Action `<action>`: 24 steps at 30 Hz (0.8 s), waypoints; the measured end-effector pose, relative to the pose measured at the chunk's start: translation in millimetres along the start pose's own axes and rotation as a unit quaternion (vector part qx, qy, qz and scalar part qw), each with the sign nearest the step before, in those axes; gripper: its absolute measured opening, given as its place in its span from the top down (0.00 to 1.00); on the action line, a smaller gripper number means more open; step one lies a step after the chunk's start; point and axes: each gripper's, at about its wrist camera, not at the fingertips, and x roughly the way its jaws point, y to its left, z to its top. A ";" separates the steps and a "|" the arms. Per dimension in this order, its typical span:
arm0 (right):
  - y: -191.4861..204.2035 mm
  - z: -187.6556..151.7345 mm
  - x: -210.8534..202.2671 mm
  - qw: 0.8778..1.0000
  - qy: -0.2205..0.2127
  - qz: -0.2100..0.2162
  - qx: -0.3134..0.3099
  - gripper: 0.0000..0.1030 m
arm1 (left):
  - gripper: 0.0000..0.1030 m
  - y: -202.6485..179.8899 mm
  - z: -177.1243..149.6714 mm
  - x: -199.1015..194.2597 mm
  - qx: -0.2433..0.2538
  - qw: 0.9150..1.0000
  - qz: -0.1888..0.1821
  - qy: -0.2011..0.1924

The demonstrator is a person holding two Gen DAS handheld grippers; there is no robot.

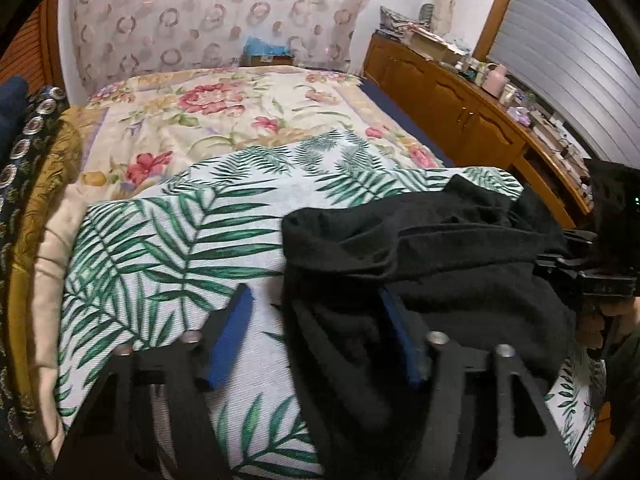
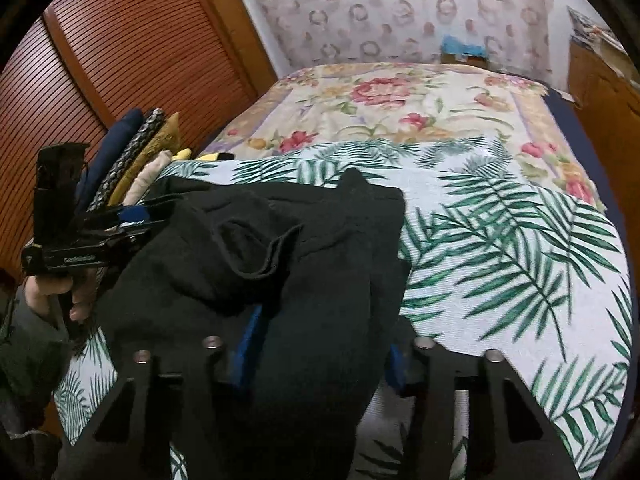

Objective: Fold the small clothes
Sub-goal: 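Grasp the folded shirt bundle with both grippers and lift it, then carry the shirt onto the clothes stack by the yellow plush and open both grippers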

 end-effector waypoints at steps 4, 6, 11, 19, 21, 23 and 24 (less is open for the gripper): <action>3.8 -1.0 -6.9 1.000 -0.015 0.004 -0.024 0.80 | 0.81 -0.7 0.4 0.1 -0.007 1.000 -0.028 0.003; 9.5 0.1 -17.8 0.999 -0.036 -0.003 -0.039 0.81 | 0.85 -1.4 0.6 -10.8 -0.012 0.999 -0.040 -0.010; 39.3 16.1 -52.8 0.992 -0.092 0.000 -0.091 0.82 | 0.85 -5.7 -1.5 -72.8 -0.021 0.995 -0.056 -0.083; 112.2 77.6 -81.8 0.966 -0.150 0.026 -0.209 0.82 | 0.86 23.0 -22.1 -195.0 -0.049 0.976 -0.003 -0.212; 138.1 99.9 -78.4 0.957 -0.155 0.038 -0.243 0.82 | 0.86 34.7 -29.1 -219.6 -0.054 0.970 0.026 -0.235; 167.5 123.1 -69.9 0.947 -0.154 0.049 -0.277 0.82 | 0.86 49.2 -36.6 -241.4 -0.067 0.964 0.050 -0.253; 182.8 135.0 -63.2 0.942 -0.151 0.056 -0.295 0.82 | 0.86 56.9 -40.8 -249.3 -0.075 0.961 0.061 -0.258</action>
